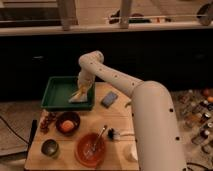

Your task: Place banana in tray

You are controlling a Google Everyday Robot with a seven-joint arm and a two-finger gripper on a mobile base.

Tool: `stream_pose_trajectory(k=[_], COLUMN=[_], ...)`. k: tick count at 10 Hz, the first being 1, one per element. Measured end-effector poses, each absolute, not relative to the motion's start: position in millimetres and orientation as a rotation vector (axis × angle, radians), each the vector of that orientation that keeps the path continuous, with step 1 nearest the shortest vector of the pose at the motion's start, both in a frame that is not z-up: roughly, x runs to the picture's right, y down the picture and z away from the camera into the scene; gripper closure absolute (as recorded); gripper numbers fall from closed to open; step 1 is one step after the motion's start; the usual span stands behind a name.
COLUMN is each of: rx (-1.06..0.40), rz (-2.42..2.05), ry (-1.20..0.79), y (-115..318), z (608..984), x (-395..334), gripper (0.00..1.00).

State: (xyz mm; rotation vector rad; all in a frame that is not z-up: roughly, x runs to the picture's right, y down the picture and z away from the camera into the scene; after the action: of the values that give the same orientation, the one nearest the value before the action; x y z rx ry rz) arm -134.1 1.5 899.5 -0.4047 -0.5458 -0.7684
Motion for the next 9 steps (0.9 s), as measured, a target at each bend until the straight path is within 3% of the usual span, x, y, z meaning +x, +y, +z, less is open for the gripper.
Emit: stream_pose_trajectory(k=[9], rx=[-0.392], rz=[-0.799], ry=[-0.548], y=[-9.0], z=[896.6], x=[-145.9], gripper=[0.20])
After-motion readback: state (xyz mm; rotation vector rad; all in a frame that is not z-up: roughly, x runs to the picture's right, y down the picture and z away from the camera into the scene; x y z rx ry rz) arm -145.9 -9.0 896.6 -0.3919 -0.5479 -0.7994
